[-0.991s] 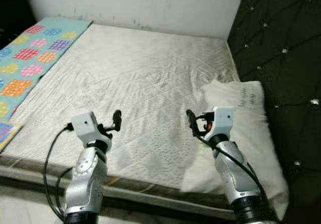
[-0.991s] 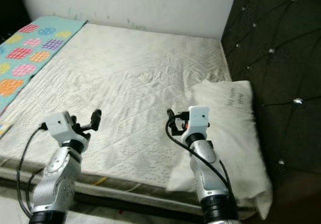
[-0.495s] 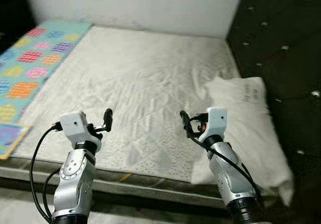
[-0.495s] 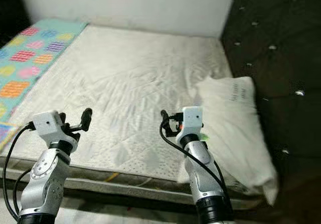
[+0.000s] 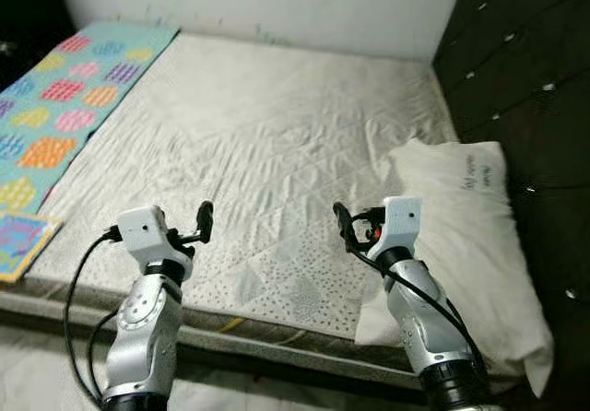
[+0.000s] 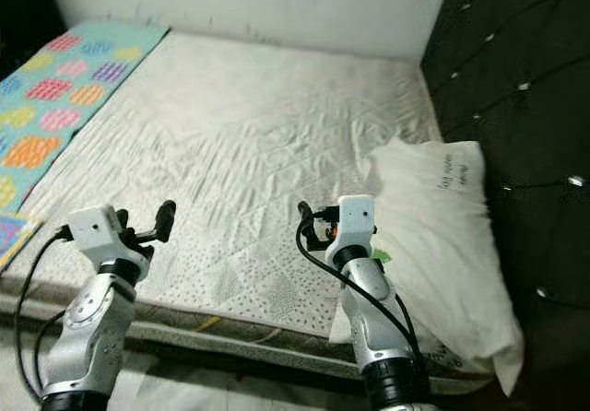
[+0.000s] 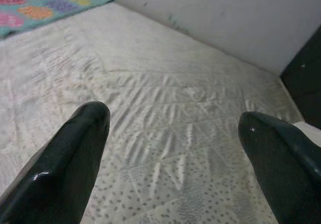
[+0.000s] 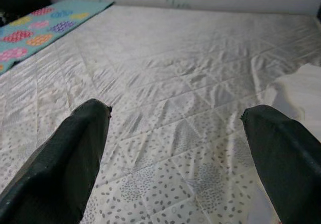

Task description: Clean up the room

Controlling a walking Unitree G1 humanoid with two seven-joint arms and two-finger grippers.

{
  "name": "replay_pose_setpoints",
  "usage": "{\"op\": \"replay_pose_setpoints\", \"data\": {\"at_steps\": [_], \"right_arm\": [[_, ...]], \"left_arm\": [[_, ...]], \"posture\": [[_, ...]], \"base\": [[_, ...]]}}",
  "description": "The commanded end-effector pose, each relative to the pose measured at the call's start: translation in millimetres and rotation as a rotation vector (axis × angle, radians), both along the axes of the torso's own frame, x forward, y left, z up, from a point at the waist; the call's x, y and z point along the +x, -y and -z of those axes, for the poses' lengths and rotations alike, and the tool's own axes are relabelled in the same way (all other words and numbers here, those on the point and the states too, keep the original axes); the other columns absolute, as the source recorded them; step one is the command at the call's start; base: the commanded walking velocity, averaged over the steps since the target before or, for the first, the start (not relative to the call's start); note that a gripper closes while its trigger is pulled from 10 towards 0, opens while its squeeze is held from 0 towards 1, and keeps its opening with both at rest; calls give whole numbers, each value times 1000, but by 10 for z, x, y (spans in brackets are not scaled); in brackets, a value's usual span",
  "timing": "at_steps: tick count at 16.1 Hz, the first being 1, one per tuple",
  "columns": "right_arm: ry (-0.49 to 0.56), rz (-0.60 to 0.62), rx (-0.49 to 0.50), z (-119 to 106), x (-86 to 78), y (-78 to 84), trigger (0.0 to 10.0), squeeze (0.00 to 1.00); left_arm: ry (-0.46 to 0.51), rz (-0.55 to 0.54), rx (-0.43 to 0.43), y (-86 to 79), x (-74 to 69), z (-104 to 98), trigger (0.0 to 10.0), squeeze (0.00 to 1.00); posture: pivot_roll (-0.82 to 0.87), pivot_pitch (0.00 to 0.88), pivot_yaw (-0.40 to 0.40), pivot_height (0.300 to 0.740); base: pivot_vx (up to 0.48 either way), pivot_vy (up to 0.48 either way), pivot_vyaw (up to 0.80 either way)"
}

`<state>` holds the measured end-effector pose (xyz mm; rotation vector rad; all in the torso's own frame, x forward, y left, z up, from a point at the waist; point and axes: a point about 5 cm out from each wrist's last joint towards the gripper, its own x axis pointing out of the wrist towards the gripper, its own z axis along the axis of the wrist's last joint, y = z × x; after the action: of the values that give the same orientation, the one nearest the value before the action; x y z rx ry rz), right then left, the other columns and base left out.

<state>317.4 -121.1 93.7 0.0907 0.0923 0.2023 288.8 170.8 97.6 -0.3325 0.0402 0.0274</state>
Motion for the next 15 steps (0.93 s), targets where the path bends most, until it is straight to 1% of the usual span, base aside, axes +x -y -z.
{"op": "replay_pose_setpoints", "data": {"at_steps": [1,5,7,8,9,10,13,14,15], "right_arm": [[2,-10,-2,-17,21,-7,10000,0],[-7,-11,-17,6,30,-86,10000,0],[-9,-8,0,14,25,-111,10000,0],[-9,-4,0,13,29,-109,10000,0],[-7,-3,-1,15,34,-114,10000,0],[-2,-7,7,14,28,-125,10000,0],[1,-2,16,13,31,-120,10000,0],[-2,2,14,7,43,-104,10000,0],[-5,2,14,5,47,-99,10000,0]], "left_arm": [[-12,10,-26,17,18,21,10000,0],[-40,43,-12,-23,45,59,10000,0],[-45,42,-10,-54,46,66,10000,0],[-46,25,-9,-72,40,70,10000,0],[-49,-14,-21,-116,28,84,10000,0],[-52,-41,-42,-157,10,101,10000,0],[-49,-34,-66,-154,18,108,10000,0],[-53,-29,-80,-137,35,105,10000,0],[-53,-25,-82,-128,41,99,10000,0]], "posture": [[-51,35,-31,740],[-30,41,-28,740],[-27,26,-13,740],[-31,22,-4,740],[-50,11,27,740],[-66,5,39,740],[-78,3,40,740],[-73,14,22,740],[-74,15,17,740]], "base": [[0,0,0],[0,0,0],[0,0,0],[0,0,0],[0,0,0],[0,0,0],[0,0,0],[0,0,0],[0,0,-688]]}}
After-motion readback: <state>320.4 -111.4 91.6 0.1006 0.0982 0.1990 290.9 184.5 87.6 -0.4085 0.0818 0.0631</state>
